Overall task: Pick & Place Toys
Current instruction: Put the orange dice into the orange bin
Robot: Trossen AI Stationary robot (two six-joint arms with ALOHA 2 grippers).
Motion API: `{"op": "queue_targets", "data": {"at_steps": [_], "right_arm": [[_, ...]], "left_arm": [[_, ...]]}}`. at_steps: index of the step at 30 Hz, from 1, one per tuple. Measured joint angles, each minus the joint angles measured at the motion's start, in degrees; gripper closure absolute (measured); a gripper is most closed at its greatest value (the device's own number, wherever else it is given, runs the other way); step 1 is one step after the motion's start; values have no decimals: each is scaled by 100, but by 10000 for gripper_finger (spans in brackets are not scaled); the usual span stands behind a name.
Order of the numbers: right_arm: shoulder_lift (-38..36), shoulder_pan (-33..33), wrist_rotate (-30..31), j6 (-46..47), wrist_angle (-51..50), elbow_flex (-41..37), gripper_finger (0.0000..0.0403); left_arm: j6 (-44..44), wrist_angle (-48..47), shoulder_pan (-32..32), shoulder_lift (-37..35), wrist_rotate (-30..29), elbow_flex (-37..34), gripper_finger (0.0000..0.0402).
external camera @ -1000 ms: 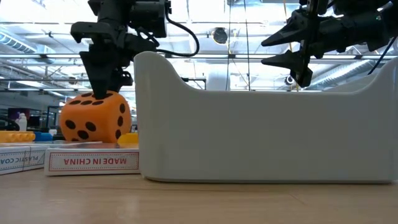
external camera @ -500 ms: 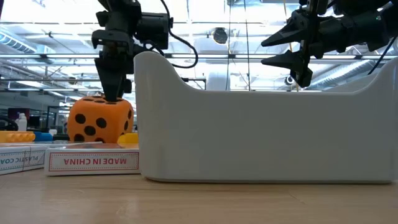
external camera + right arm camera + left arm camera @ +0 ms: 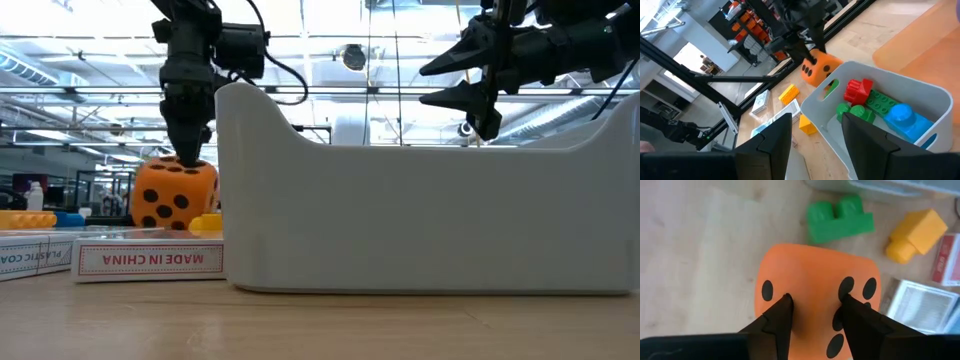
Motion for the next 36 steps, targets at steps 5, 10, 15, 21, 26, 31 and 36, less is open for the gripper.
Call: {"op": "queue_targets", "data": {"at_steps": [5,10,15,21,26,31,36], "right_arm": [[2,-165,-14,52,21,0,236],[2,-278,-23,128,22,0,236],[2,-349,-25,124,22,0,236],[0,-363,-27,125,22,0,236],[2,-363,-28,119,20,0,236],[2,-363,-28,96,20,0,236],[0,-363,-28,73,18,0,236]], "left_arm": [[-34,-148,183,-367,67,2,256],[-67,-285,344,-675,0,123,256],[62,-334,497,-748,-162,667,269],[457,-309,722,-471,-477,1617,281],[752,-315,898,126,-503,2582,282],[1069,-594,897,1014,-518,3620,282],[1384,-1079,901,1844,-548,4649,282]]}}
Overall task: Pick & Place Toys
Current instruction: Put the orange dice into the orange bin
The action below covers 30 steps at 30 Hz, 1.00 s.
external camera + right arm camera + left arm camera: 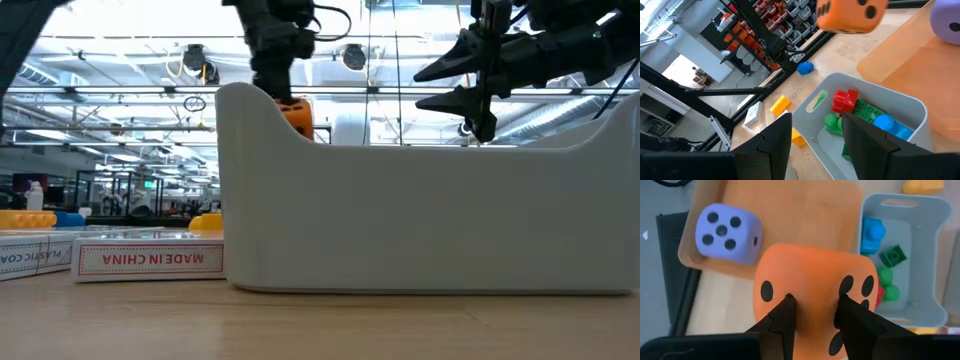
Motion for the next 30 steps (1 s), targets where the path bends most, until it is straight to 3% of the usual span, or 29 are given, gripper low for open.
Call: {"op": "queue_targets", "data": {"at_steps": [9,16,30], "right_arm": [[2,0,0,-28,-4,0,236],[0,0,0,-90,-20,0,236],[2,0,-15,-144,-140,0,236]], "left_arm": [[211,-232,-50,908,85,1070,282],[285,-217,-57,1212,60,1123,282],[390,319,-248,1581,-756,1091,282]]}}
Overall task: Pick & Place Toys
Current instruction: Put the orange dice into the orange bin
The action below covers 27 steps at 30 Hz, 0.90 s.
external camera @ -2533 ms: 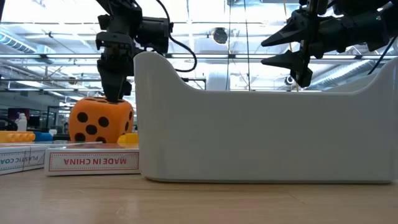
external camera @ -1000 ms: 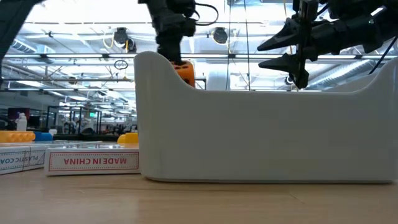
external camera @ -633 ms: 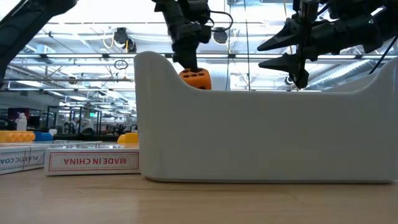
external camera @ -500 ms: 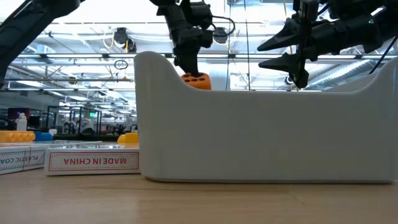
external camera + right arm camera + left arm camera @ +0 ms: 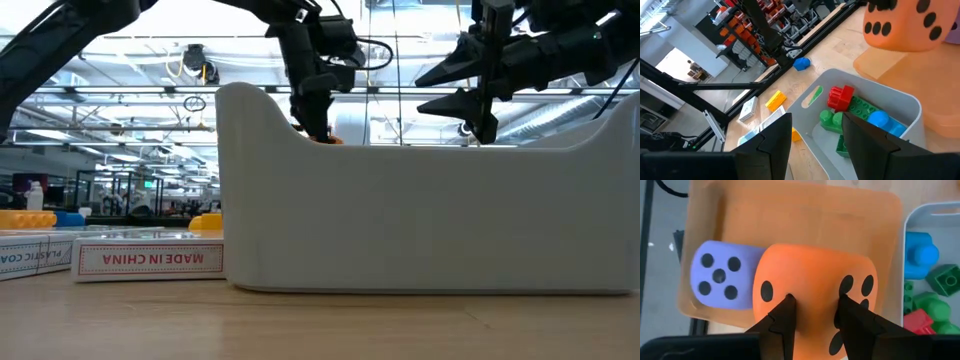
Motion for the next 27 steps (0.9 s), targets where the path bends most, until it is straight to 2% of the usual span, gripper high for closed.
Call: {"op": "queue_targets", "data": {"at_steps": [27], "right_arm": [[-2,4,-4,46,-36,0,236]], "left_arm": [[-92,111,3,446,-501,-2,282]]}}
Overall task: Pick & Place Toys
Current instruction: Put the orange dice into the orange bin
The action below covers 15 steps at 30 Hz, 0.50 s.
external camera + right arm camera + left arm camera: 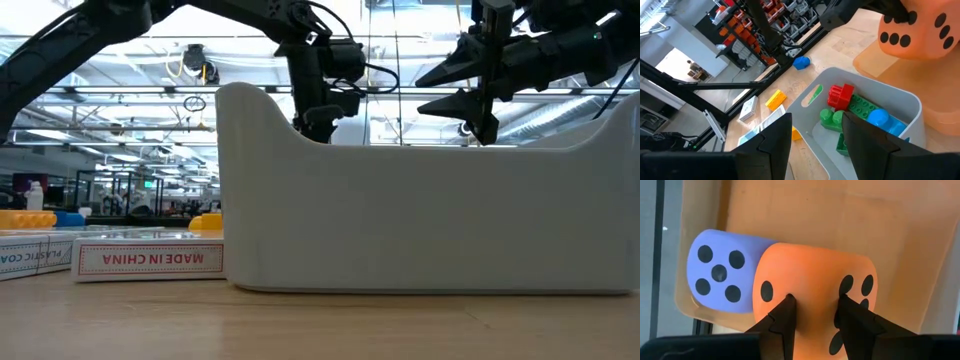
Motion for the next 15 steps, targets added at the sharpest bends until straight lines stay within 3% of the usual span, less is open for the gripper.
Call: {"op": "queue_targets", "data": {"at_steps": [15], "right_arm": [[1,0,0,-9,1,0,236]], "left_arm": [[27,55,10,37,-22,0,261]]}}
